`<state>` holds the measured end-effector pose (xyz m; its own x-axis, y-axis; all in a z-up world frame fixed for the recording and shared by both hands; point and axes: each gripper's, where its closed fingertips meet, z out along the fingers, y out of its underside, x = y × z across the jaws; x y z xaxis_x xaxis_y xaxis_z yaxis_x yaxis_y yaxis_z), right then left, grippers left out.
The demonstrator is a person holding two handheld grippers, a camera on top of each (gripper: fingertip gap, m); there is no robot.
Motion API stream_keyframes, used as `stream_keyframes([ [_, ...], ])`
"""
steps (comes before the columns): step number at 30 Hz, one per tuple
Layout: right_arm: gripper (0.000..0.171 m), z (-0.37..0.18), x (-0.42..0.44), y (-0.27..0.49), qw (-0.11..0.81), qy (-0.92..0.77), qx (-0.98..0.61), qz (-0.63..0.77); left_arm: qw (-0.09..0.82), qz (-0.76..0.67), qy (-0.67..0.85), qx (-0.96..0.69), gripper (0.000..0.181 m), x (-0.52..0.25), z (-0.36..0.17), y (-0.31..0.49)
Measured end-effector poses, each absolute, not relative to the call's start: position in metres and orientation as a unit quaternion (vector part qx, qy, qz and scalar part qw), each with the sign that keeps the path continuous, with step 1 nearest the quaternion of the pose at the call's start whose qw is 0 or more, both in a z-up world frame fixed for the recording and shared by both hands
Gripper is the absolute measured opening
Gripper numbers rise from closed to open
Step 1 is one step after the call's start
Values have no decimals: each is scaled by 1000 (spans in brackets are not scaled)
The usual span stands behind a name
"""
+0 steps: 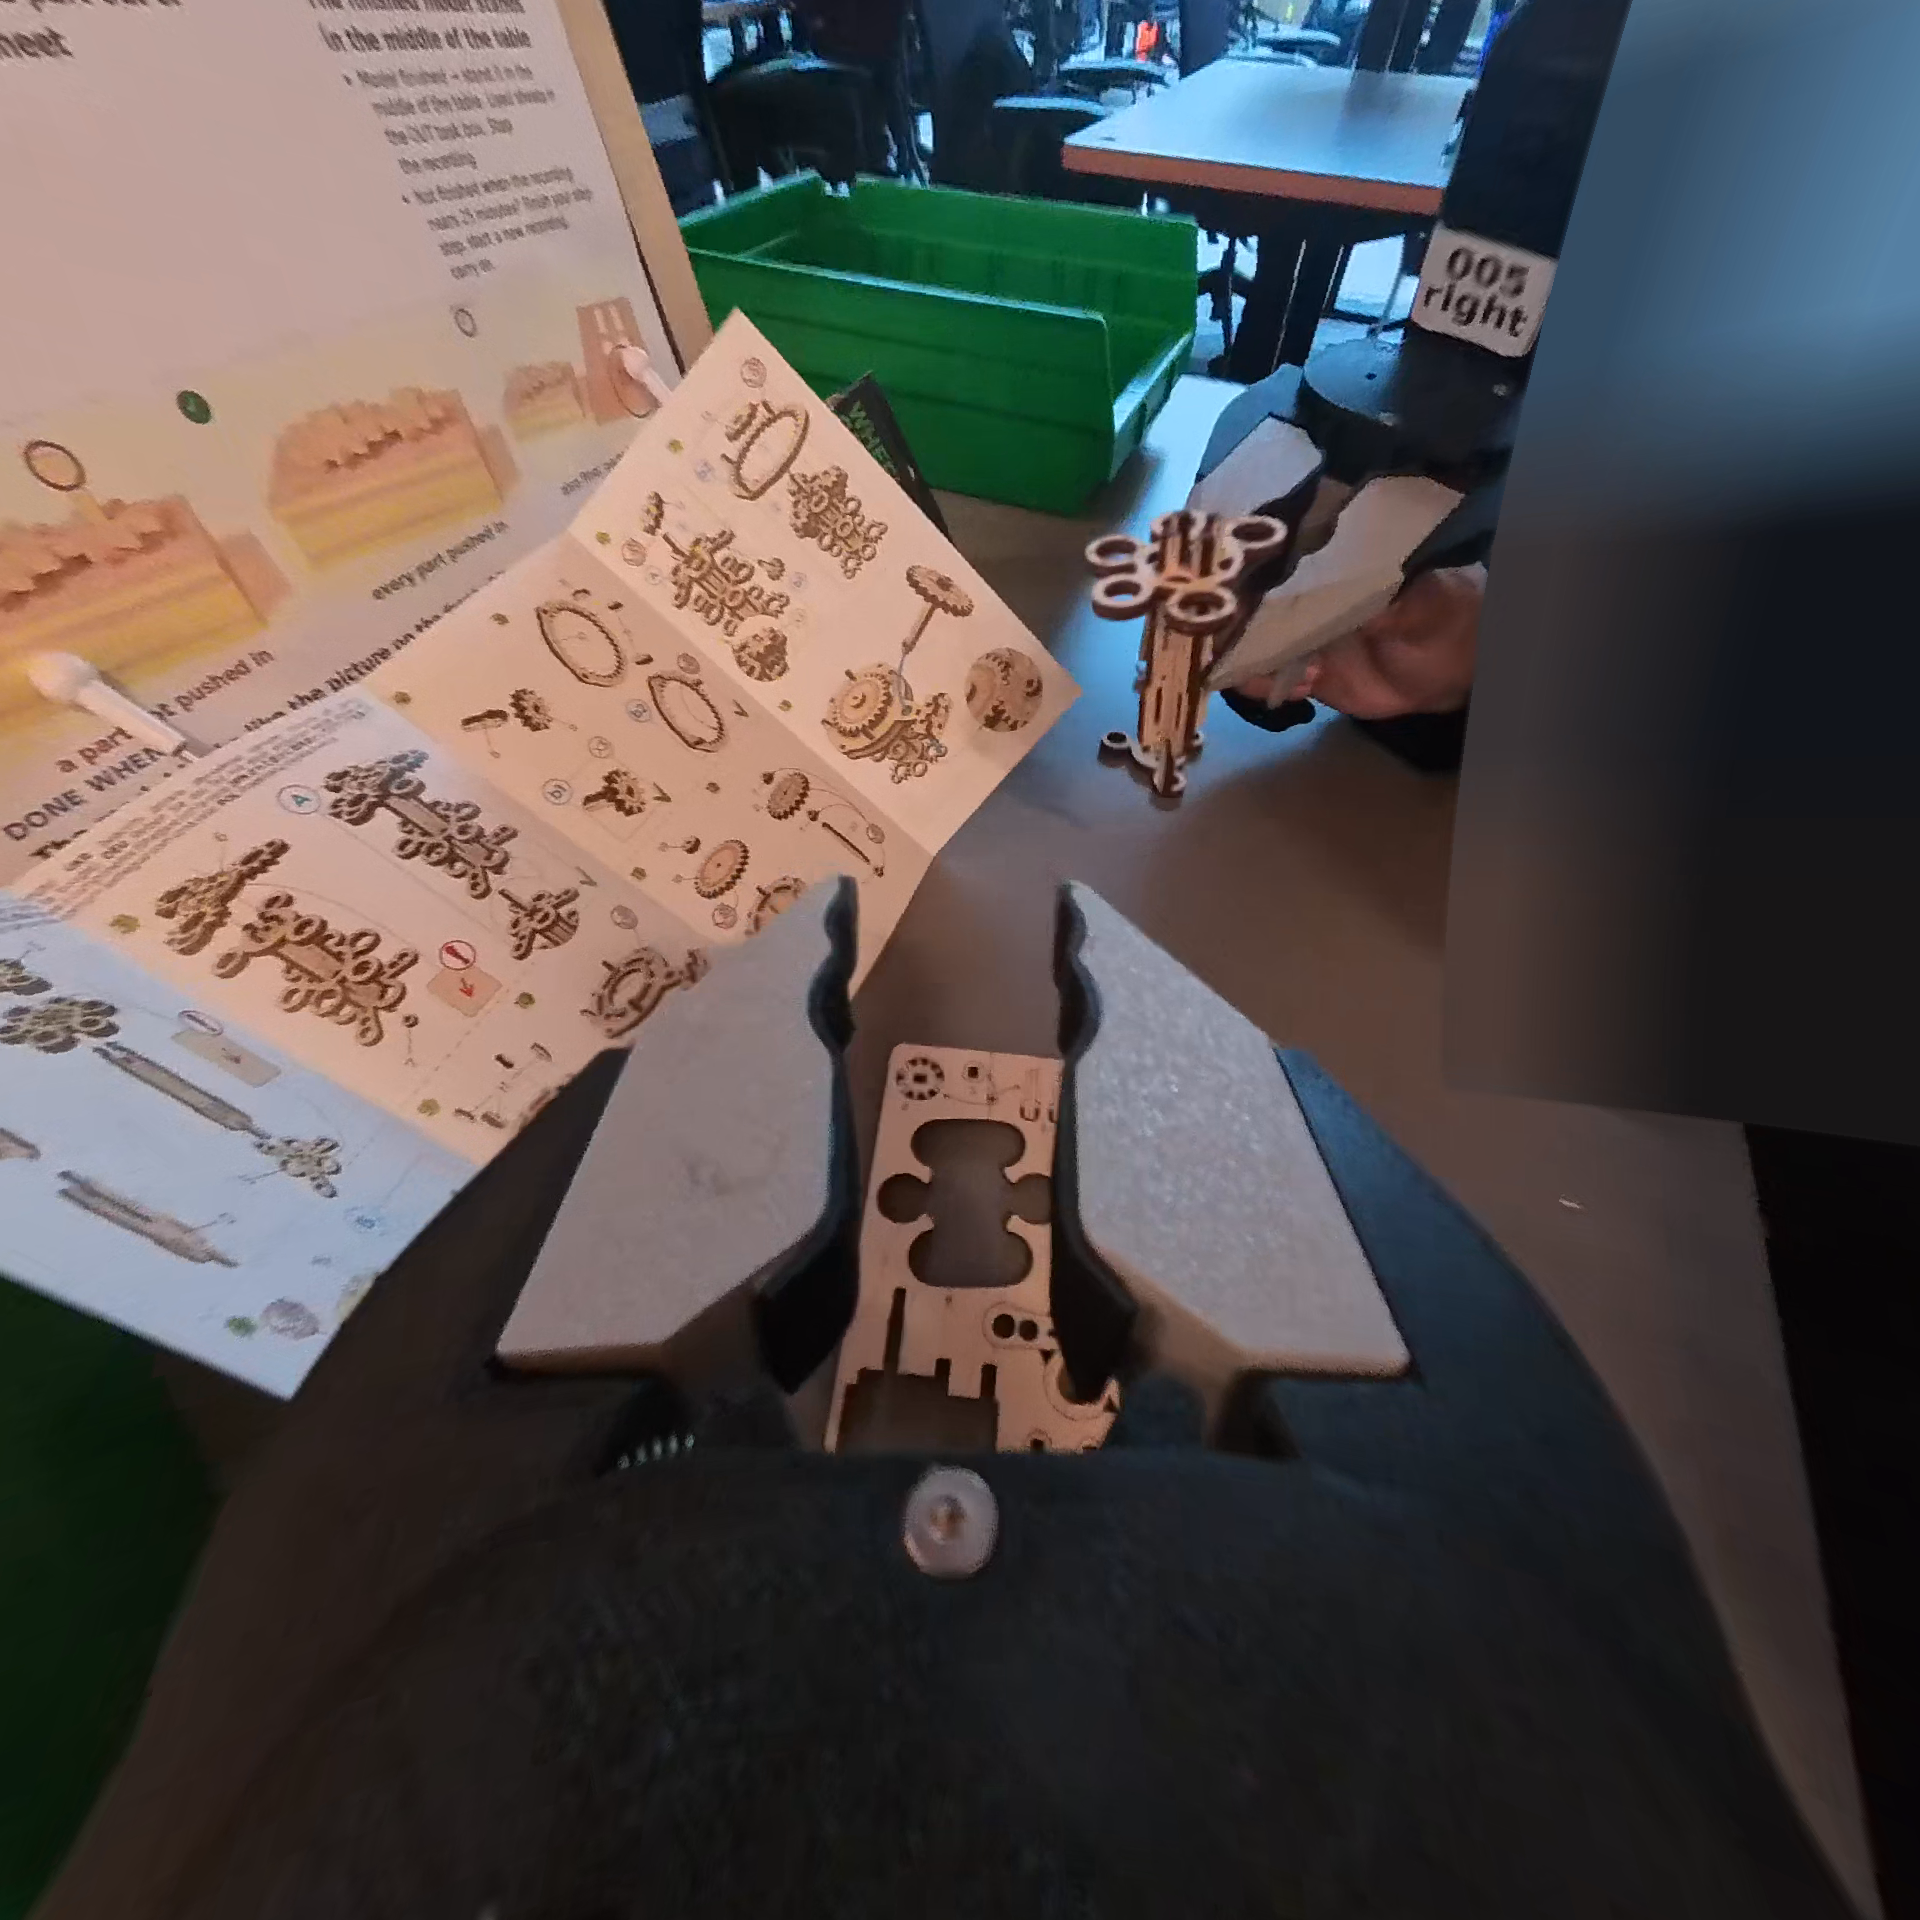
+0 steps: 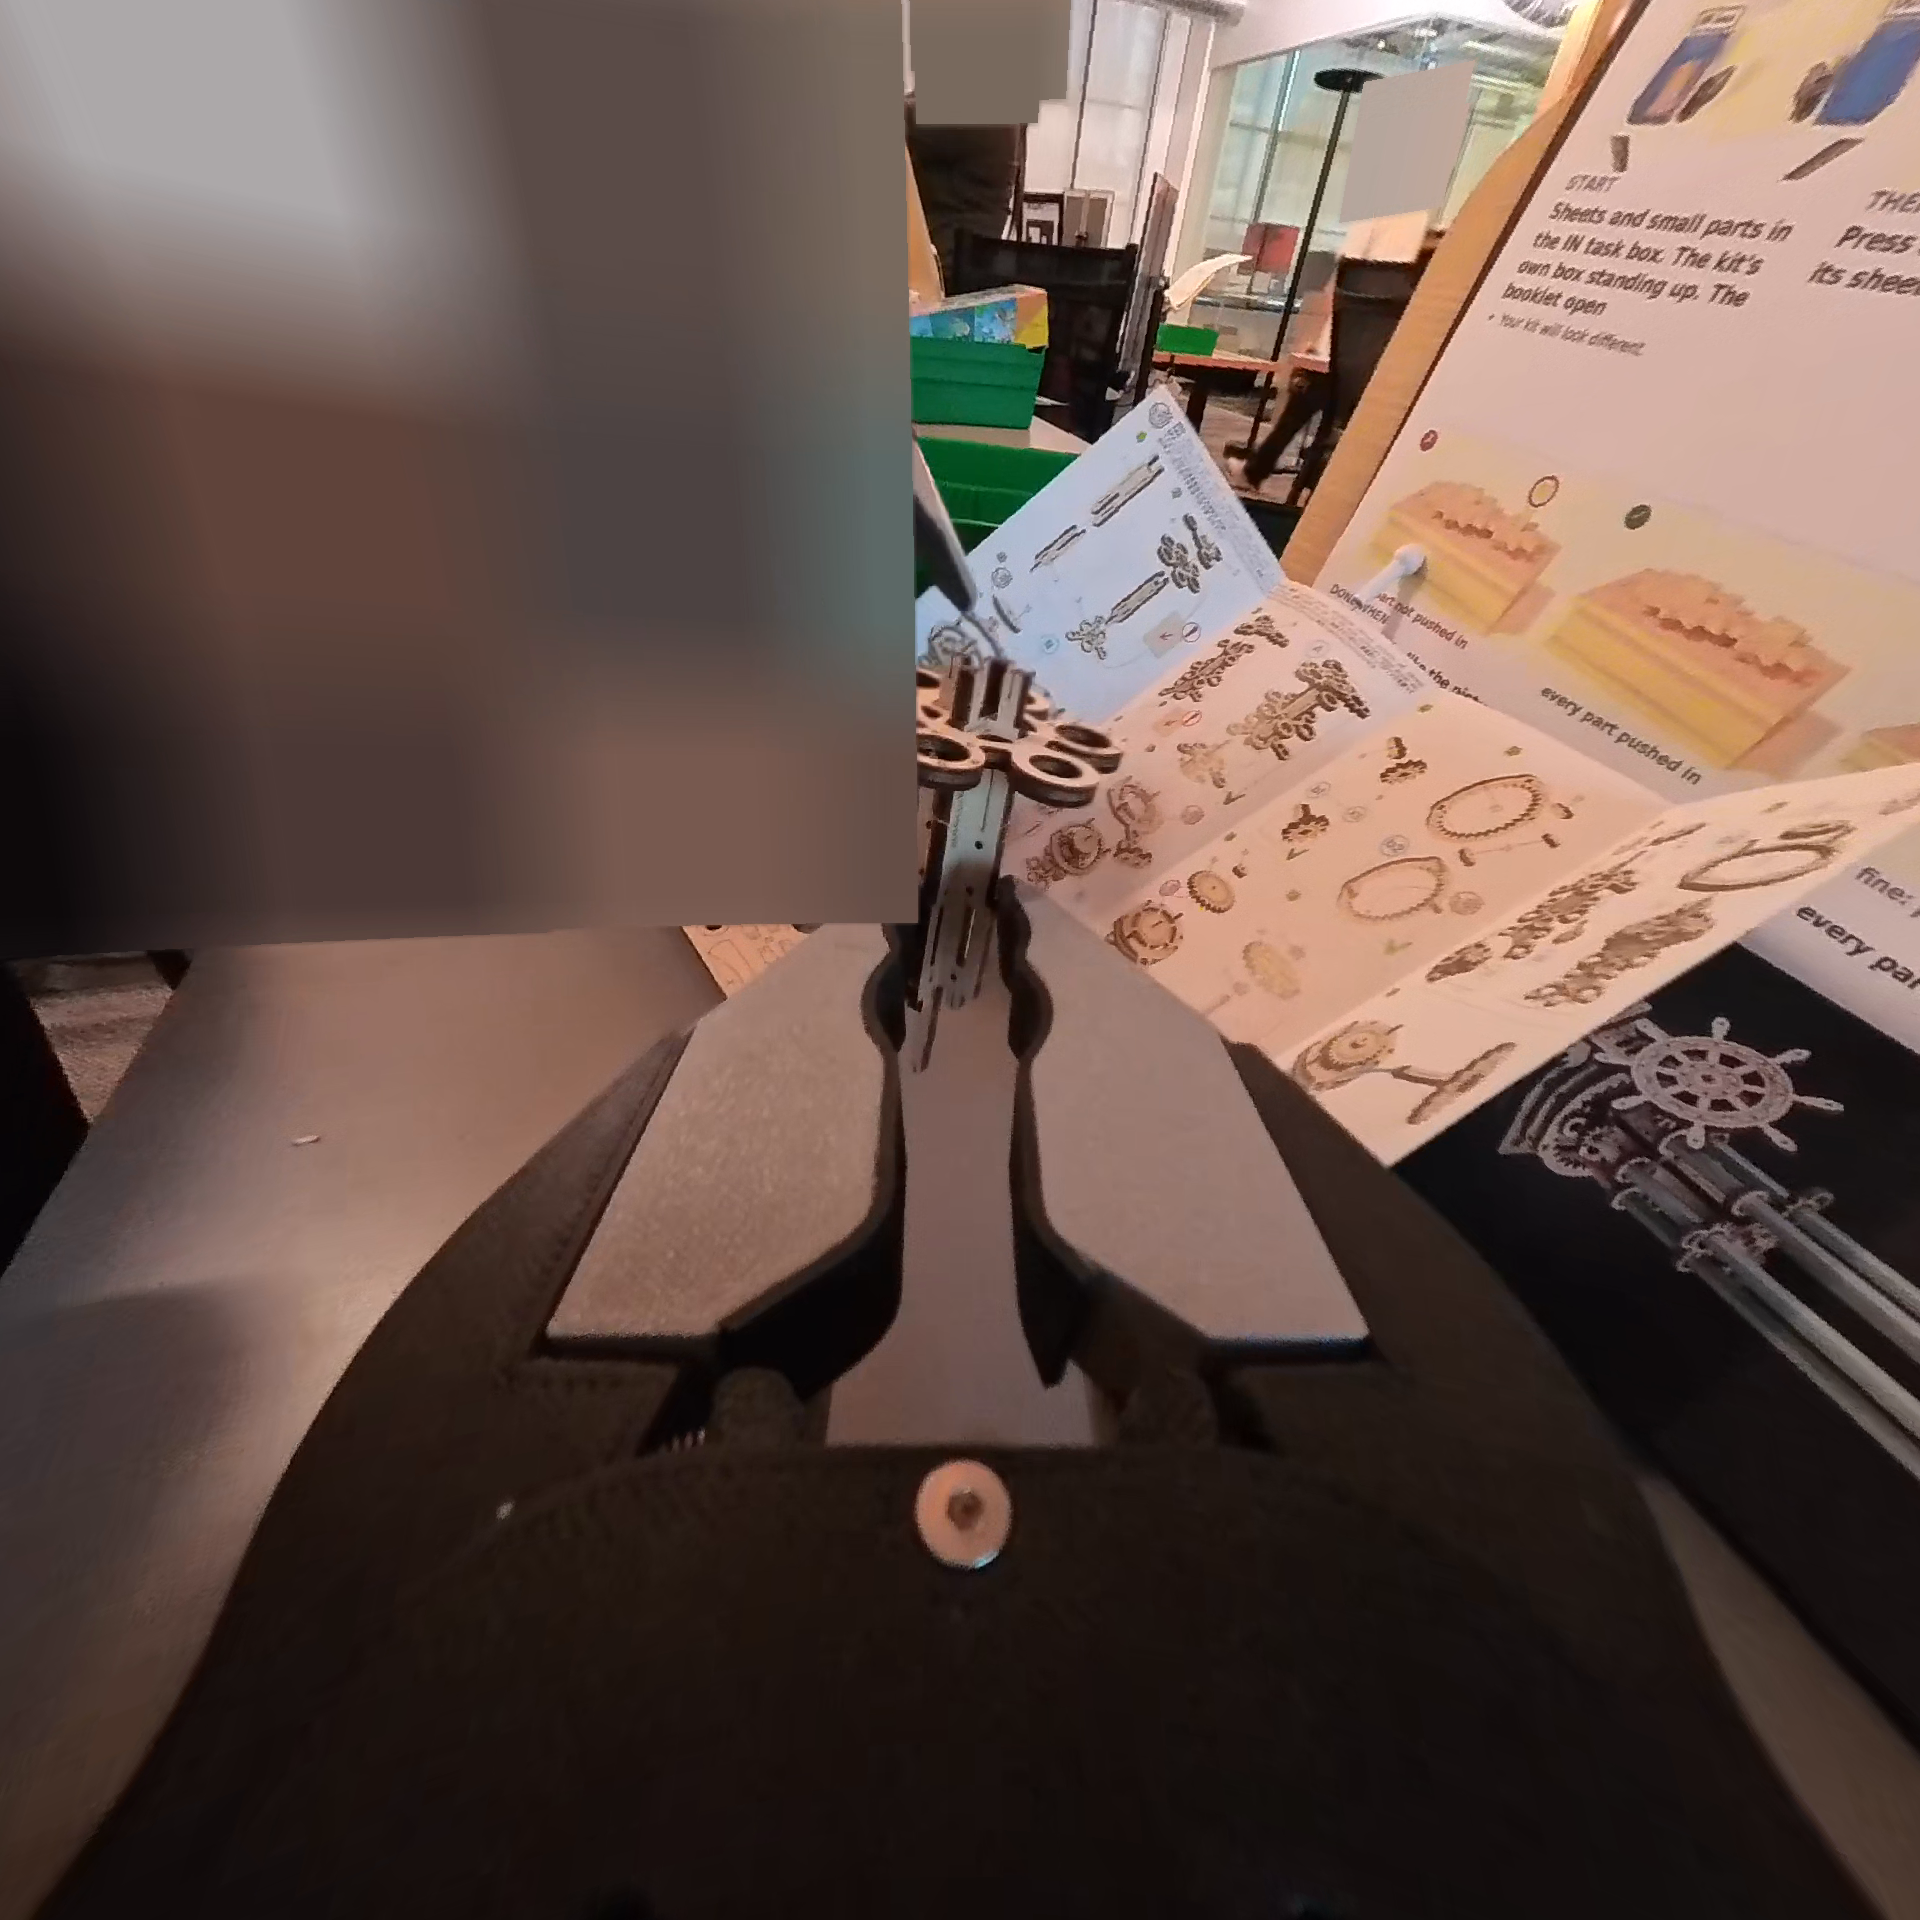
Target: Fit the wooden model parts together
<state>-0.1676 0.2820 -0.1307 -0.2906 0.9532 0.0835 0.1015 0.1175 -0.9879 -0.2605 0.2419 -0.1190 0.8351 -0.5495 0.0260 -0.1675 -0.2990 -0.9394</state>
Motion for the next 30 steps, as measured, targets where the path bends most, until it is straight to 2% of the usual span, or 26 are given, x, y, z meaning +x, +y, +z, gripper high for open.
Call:
stream_keyframes([
  [9, 11, -129, -170, 286, 396, -597, -443, 539, 509, -169, 238, -810, 33, -253, -141, 247],
  [18, 11, -120, -166, 307, 329, -520, -482, 624, 499, -171, 230, -817, 32, -252, -148, 250],
  [30, 11, -129, -167, 284, 337, -575, -460, 587, 465, -191, 288, -815, 27, -219, -168, 241],
])
